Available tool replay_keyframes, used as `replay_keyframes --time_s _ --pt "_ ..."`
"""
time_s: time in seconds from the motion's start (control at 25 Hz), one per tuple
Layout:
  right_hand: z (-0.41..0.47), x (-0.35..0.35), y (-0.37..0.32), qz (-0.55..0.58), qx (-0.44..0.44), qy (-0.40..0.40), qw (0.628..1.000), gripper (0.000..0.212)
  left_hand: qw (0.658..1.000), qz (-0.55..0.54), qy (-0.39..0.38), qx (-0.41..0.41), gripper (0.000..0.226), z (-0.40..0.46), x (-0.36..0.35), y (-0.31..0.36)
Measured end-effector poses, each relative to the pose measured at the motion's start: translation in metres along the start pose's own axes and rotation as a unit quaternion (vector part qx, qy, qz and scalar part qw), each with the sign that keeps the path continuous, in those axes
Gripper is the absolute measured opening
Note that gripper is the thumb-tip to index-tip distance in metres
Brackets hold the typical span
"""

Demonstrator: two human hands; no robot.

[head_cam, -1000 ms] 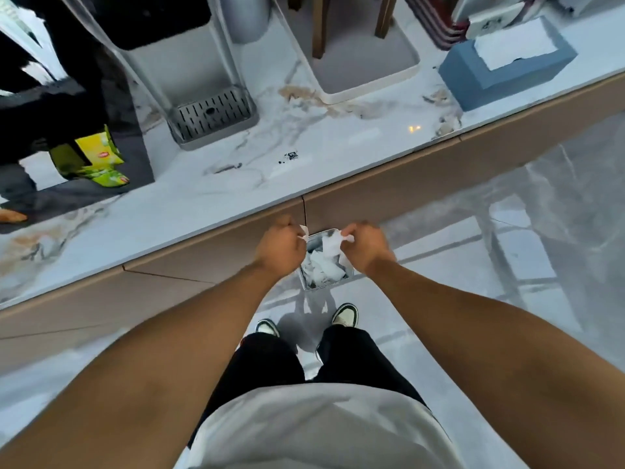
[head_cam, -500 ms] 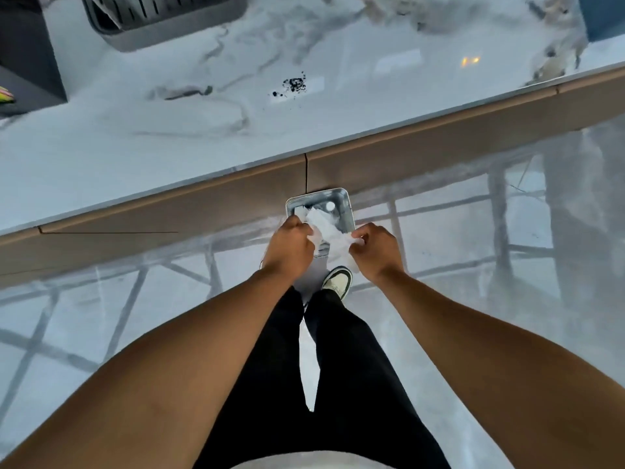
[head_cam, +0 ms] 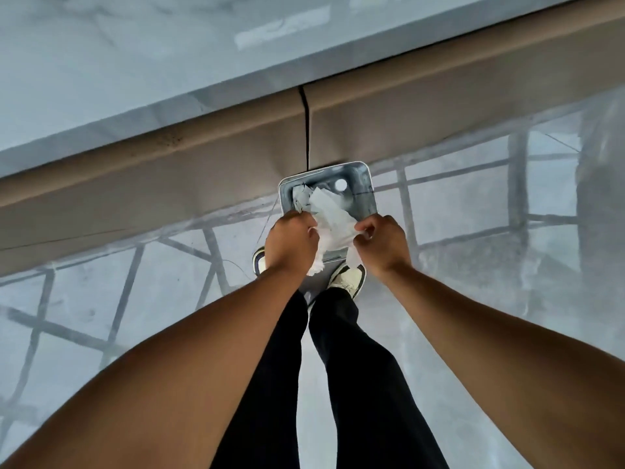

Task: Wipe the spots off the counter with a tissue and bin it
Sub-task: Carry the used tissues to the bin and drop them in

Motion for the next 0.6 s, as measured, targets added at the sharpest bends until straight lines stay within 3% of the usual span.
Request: replay_keyframes --time_s 0.32,0.6 --pt "0.050 -0.046 0.005 -0.026 0.019 0.003 0.999 0.020 1.000 0.021 0.001 0.009 0.021 0.046 -0.036 -0.025" --pt "0.043 -0.052 -0.011 -0.049 0.033 -0.020 0.998 0.045 1.000 0.021 -0.020 0.000 0.032 0.045 -0.037 -0.023"
Point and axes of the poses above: each hand's wrist, its own z-axis towards the middle knuckle, its own x-axis out of the back of the hand, y = z × x, the point moved 9 cm from there along z, towards the middle knuckle, and after that the axes turned 2 degrees about y, right-handed, at the moved point
